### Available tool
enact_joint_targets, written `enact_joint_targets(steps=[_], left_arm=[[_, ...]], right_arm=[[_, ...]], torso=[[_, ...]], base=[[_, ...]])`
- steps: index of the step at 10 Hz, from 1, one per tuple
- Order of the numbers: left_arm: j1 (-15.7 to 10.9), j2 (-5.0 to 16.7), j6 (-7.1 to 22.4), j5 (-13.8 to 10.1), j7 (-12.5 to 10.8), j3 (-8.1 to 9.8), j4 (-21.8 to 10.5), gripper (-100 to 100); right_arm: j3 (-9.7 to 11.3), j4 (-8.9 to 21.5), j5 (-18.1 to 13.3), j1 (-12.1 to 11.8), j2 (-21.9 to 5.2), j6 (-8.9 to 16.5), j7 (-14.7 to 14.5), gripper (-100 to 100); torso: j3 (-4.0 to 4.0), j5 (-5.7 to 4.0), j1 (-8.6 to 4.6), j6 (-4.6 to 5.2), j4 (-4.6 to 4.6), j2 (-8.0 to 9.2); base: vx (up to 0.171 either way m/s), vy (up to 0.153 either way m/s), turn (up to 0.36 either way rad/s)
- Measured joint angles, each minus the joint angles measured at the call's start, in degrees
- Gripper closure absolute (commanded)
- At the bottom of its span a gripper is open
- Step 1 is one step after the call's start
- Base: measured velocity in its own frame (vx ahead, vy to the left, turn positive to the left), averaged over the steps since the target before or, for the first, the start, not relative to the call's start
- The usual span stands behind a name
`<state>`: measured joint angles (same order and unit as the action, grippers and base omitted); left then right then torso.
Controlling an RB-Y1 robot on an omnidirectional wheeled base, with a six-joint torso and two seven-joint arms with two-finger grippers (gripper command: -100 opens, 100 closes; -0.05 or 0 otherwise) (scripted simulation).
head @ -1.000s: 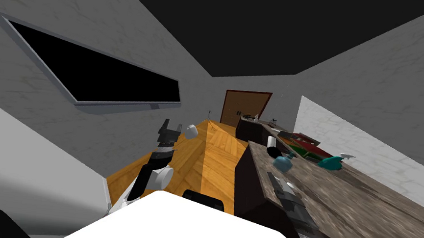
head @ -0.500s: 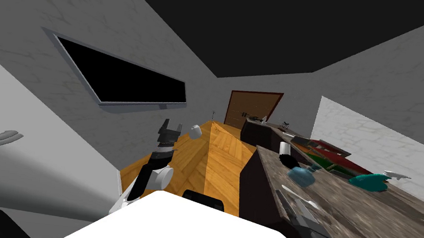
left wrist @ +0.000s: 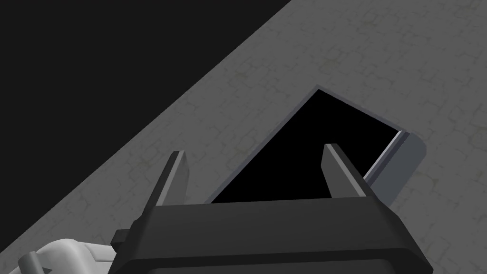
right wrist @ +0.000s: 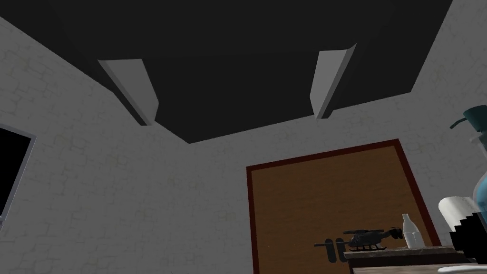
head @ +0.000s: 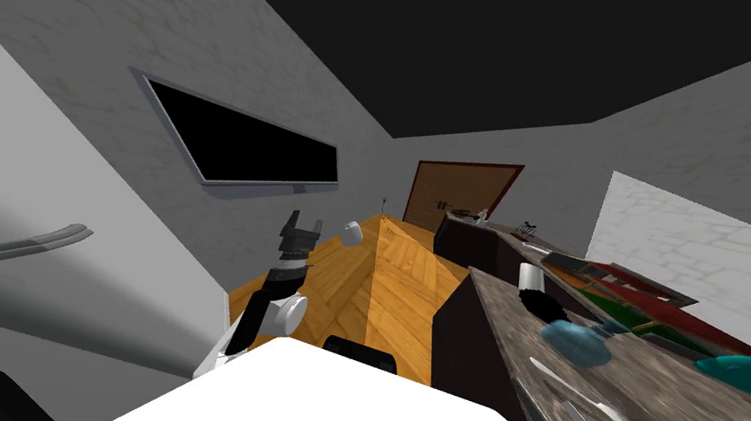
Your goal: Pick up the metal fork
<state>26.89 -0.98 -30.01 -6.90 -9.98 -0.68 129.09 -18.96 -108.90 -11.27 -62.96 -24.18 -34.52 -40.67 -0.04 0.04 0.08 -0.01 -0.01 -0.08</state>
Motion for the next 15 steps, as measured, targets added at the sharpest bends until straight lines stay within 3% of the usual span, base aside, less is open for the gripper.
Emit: enact_joint_targets(steps=[4,7,10,13,15], left_arm=[[0.0,0.0,0.0,0.0,0.0,0.01,0.0,0],[0.0,0.0,0.0,0.0,0.0,0.01,0.0,0],[0.0,0.0,0.0,0.0,0.0,0.01,0.0,0],[0.0,0.0,0.0,0.0,0.0,0.02,0.0,0],[0.0,0.0,0.0,0.0,0.0,0.02,0.0,0]], right_arm=[[-1.6,4.0,-2.3,-6.0,-2.8,-1.2,-4.6,-100],[-3.3,8.4,-4.6,-10.6,-8.5,-0.9,-7.3,-100],[-3.3,11.2,-6.5,-14.2,-10.2,-1.6,-10.1,-100],[-3.7,14.0,-9.1,-19.7,-14.3,-1.7,-12.4,-100],[-3.0,15.8,-11.0,-21.6,-16.6,-1.2,-14.0,-100]], torso=[[-0.05,-0.01,-0.02,0.03,-0.02,-0.07],[-0.11,-0.05,-0.20,-0.03,-0.04,-0.20],[-0.03,-0.04,-0.16,0.02,-0.01,-0.04],[-0.10,-0.09,-0.38,0.00,-0.03,-0.16],[-0.08,-0.08,-0.28,0.03,-0.03,-0.14]], base=[[0.068,0.019,0.172],[0.087,-0.021,0.196],[0.054,-0.026,0.123],[0.086,-0.075,0.202],[0.063,-0.048,0.058]])
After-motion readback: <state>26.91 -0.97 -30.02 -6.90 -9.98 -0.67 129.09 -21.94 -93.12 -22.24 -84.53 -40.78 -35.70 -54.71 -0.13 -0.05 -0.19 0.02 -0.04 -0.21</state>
